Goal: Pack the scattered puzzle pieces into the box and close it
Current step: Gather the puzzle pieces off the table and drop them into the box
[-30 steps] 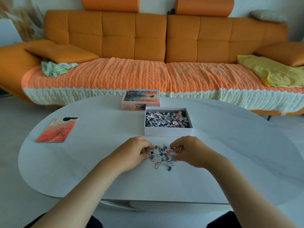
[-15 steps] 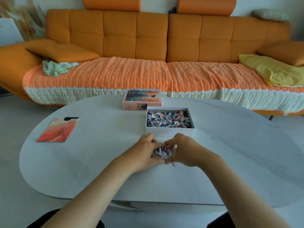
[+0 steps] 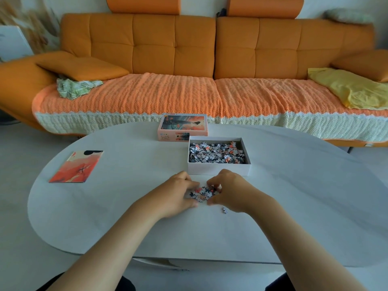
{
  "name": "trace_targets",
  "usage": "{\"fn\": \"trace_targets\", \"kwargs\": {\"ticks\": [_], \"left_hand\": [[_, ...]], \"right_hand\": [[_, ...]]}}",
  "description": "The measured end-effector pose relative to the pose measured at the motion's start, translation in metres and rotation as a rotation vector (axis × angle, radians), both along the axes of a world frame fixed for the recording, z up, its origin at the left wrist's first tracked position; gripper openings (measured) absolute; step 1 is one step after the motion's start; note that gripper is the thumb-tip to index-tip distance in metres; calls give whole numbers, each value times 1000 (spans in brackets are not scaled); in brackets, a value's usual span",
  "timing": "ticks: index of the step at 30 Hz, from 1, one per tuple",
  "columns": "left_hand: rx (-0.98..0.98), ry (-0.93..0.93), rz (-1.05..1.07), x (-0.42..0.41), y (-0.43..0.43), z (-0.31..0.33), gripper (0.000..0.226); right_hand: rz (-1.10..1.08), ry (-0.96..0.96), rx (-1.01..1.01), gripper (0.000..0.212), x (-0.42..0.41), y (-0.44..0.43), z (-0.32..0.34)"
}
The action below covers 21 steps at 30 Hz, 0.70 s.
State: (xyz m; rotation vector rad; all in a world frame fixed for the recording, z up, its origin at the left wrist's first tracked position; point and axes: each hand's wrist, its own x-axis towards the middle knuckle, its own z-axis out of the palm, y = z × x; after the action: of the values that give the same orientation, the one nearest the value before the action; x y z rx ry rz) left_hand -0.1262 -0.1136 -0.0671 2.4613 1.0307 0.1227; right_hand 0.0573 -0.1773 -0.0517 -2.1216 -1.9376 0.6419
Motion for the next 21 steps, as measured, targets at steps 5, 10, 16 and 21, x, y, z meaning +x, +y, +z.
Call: {"fn": "trace_targets", "kwargs": {"ticks": [5, 10, 16, 21], "left_hand": [[30, -70, -5, 11, -7, 1, 23], [28, -124, 69, 13, -6, -1, 34], [71, -146, 114, 19, -5, -2, 21], [-63, -243, 183, 24, 3, 0, 22]], "right_hand": [[-27, 79, 47, 27, -10, 3, 1], [-43, 78, 79, 22, -14, 4, 2], [-103, 105, 92, 13, -16, 8, 2], [-130, 170, 96, 8, -12, 11, 4]]}}
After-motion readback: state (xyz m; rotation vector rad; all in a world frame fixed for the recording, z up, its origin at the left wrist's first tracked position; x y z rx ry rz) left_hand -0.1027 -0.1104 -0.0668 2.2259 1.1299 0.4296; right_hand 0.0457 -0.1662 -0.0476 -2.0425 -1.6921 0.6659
